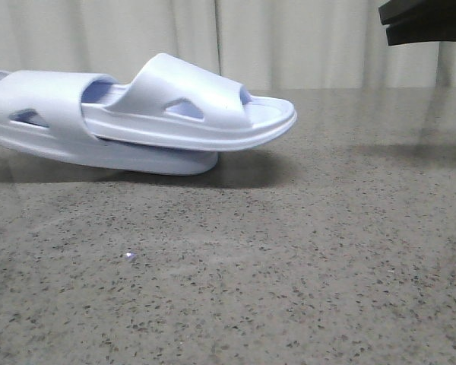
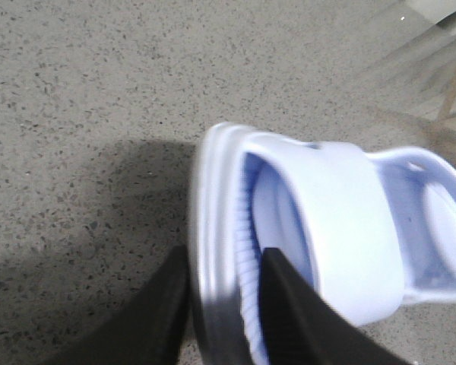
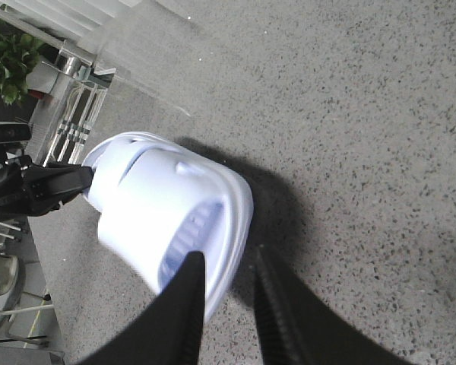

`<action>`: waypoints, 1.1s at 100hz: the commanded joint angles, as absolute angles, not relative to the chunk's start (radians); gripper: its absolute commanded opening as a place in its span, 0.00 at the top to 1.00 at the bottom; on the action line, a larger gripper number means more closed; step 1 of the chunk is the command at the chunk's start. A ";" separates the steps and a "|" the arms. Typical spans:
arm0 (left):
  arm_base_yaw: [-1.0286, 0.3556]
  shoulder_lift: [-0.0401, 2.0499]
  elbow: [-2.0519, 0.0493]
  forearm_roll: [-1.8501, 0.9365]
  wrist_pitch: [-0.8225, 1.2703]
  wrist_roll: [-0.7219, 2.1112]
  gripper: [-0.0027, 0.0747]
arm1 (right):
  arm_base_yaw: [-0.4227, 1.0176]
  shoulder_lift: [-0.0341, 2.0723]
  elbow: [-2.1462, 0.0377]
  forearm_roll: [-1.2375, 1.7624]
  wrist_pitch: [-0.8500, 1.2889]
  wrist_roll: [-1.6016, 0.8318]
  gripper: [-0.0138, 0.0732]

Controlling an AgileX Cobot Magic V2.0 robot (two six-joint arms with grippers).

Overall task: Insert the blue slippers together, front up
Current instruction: 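Lower the stacked slippers onto the table and open both grippers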

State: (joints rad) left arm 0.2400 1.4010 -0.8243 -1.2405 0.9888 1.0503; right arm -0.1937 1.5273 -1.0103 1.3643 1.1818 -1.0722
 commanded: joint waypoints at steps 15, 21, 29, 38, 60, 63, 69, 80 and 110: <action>0.241 1.369 -0.868 -1.279 1.012 1.053 0.44 | -0.203 1.489 -1.039 1.396 1.273 -1.072 0.70; 0.241 1.363 -0.885 -1.257 1.024 1.053 0.44 | -0.208 1.489 -1.039 1.382 1.273 -1.072 0.70; 0.241 1.339 -0.913 -1.226 1.043 1.053 0.44 | -0.217 1.477 -1.039 1.362 1.276 -1.072 0.70; 0.242 1.300 -0.941 -1.221 1.060 1.053 0.44 | -0.233 1.445 -1.039 1.350 1.263 -1.072 0.71; 0.242 1.172 -0.977 -1.223 1.050 1.053 0.55 | -0.239 1.349 -1.039 1.321 1.230 -1.072 0.90; 0.242 1.155 -0.977 -1.221 1.041 1.053 0.60 | -0.239 1.336 -1.039 1.321 1.224 -1.072 0.94; 0.242 1.116 -0.977 -1.219 1.012 1.056 0.76 | -0.239 1.311 -1.039 1.321 1.206 -1.072 0.96; 0.242 1.046 -0.977 -1.219 0.967 1.089 0.95 | -0.239 1.260 -1.035 1.321 1.170 -1.072 0.94; 0.183 0.831 -0.904 -1.219 0.640 1.107 0.95 | -0.185 1.035 -0.856 1.346 0.878 -1.072 0.94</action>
State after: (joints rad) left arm 0.2178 0.8862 -0.9099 -1.1587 0.7723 1.0913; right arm -0.2131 1.1200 -0.8923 1.2745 0.9875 -1.0684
